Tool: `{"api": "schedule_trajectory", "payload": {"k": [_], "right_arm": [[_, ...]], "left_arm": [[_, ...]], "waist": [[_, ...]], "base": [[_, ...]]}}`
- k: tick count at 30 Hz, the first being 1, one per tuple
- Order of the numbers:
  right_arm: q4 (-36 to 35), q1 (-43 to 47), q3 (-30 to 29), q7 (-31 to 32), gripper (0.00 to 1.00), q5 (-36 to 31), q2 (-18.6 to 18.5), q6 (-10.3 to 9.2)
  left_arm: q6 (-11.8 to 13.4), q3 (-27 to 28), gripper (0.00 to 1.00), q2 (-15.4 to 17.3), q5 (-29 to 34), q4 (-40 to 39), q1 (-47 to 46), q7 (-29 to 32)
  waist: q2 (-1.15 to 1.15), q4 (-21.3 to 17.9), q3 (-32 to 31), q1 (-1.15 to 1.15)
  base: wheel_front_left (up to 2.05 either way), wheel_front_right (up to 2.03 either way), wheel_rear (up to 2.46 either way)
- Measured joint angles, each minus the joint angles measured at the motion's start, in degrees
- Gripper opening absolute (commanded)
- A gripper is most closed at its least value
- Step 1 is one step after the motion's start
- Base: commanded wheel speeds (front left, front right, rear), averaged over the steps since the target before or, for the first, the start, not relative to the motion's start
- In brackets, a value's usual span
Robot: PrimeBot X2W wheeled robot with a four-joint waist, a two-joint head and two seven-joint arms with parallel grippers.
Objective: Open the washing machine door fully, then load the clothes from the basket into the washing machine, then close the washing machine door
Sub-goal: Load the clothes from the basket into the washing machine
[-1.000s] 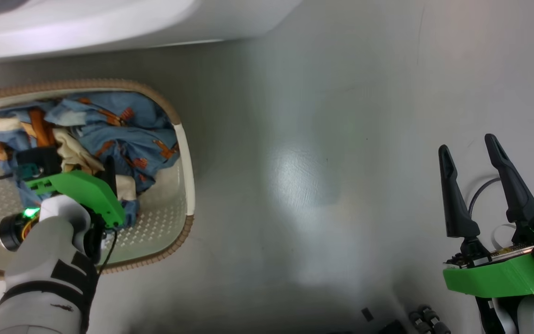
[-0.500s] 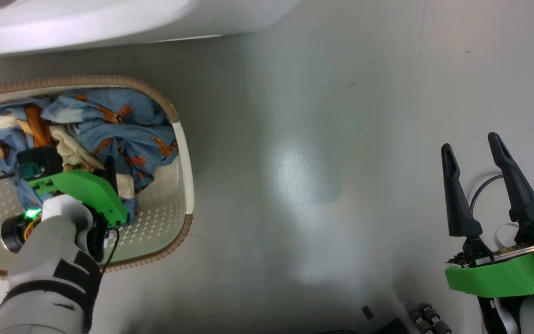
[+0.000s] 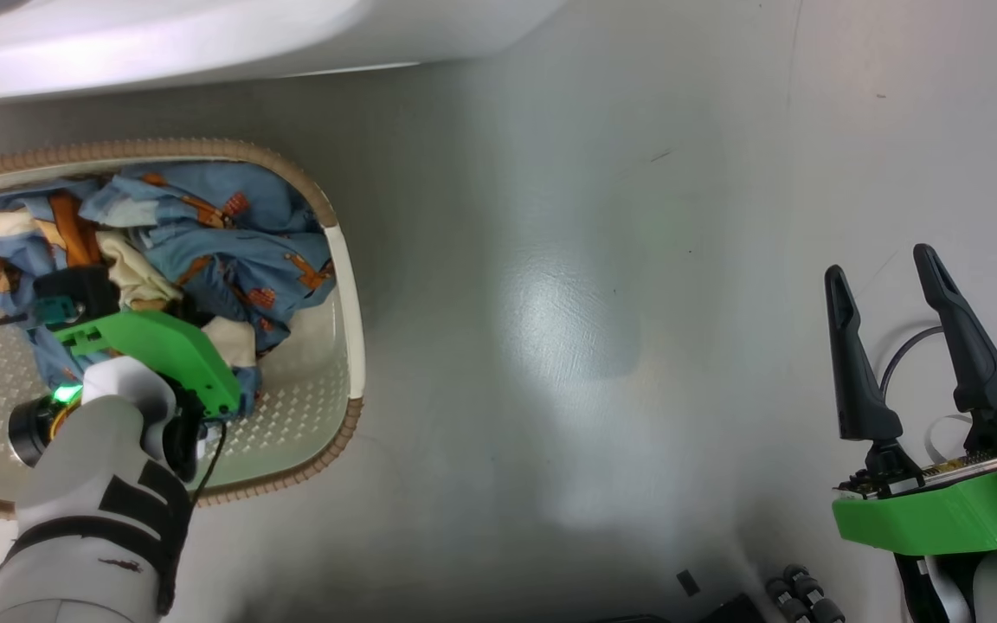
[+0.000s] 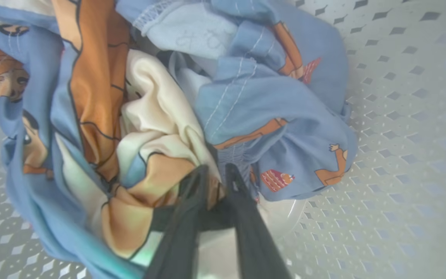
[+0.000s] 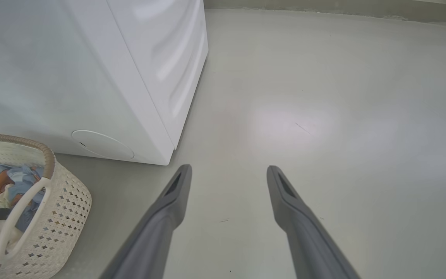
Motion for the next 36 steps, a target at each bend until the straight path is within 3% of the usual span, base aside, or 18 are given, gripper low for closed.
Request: {"api": "schedule_trajectory", "payload": {"k": [18,36], "right_arm": [[2.6,-0.2,0.8,-0.4,1.0,0.0,0.0,0.0],[9.7,-1.2,2.4,-2.5,1.0,2.1,0.0,0.0]], "left_arm": [[-1.1,-1.5,0.0,-0.5,-1.1,0.1,2.7,0.8],[-4.1,-6.5,0.0,-1.1,0.7,-0.6,9.5,-6.6]], "waist": [[0.0,0.2,-4.5,0.0],[0.0,1.0,-16.0,0.0]], "base": [[0.0,0.0,0.0],[0.0,0.0,0.0]]}}
